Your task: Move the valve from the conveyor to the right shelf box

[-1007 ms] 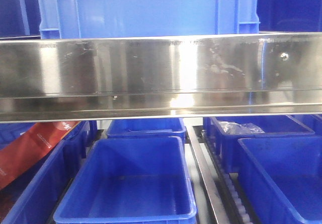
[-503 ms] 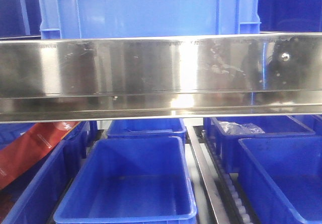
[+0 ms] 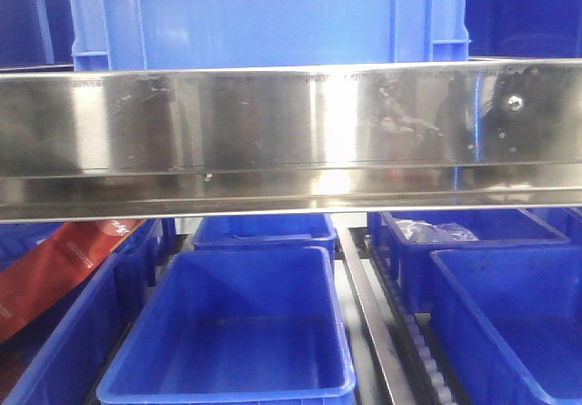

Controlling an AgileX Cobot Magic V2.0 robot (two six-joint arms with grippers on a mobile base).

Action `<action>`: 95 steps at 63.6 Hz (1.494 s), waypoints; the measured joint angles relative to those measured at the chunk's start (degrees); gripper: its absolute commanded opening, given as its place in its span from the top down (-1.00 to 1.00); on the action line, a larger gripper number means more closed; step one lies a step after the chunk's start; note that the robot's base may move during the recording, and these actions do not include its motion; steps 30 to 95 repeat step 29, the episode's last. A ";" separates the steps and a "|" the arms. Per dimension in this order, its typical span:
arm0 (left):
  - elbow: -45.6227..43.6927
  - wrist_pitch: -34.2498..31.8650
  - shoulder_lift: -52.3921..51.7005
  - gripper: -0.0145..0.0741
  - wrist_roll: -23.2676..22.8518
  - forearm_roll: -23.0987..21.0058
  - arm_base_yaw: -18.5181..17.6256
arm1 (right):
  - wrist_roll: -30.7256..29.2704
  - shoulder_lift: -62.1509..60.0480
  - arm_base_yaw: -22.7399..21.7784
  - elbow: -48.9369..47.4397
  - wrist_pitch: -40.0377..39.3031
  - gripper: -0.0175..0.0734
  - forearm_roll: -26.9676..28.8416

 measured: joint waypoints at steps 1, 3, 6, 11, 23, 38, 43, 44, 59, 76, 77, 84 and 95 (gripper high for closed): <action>0.00 0.00 0.00 0.92 0.00 0.00 0.00 | 0.00 0.00 0.00 0.00 0.00 0.97 0.00; 0.00 0.00 0.00 0.92 0.00 0.00 0.00 | 0.00 0.00 0.00 0.00 0.00 0.97 0.00; 0.00 0.00 0.00 0.92 0.00 0.00 0.00 | 0.00 0.00 0.00 0.00 0.00 0.97 0.00; 0.00 0.00 0.00 0.92 0.00 0.00 0.00 | 0.00 0.00 0.00 0.00 0.00 0.97 0.00; 0.00 -0.09 0.00 0.92 0.00 0.00 0.00 | 0.00 0.00 0.00 0.00 0.00 0.97 0.00; 0.00 -0.09 0.00 0.92 0.00 0.00 0.00 | 0.00 0.00 0.00 0.00 0.00 0.97 0.00; 0.00 -0.09 0.00 0.92 0.00 0.00 0.00 | 0.00 0.00 0.00 0.00 0.00 0.97 0.00; 0.00 -0.09 0.00 0.92 0.00 0.00 0.00 | 0.00 0.00 0.00 0.00 0.00 0.97 0.00; 0.00 -0.09 0.00 0.92 0.00 0.00 0.00 | 0.00 0.00 0.00 0.00 0.00 0.97 0.00; 0.00 -0.09 0.00 0.92 0.00 0.00 0.00 | 0.00 0.00 0.00 0.00 0.00 0.97 0.00; 0.00 -0.09 0.00 0.92 0.00 0.00 0.00 | 0.00 0.00 0.00 0.00 0.00 0.97 0.00; 0.00 -0.09 0.00 0.92 0.00 0.00 0.00 | 0.00 0.00 0.00 0.00 0.00 0.97 0.00; 0.00 -0.09 0.00 0.92 0.00 0.00 0.00 | 0.00 0.00 0.00 0.00 0.00 0.97 0.00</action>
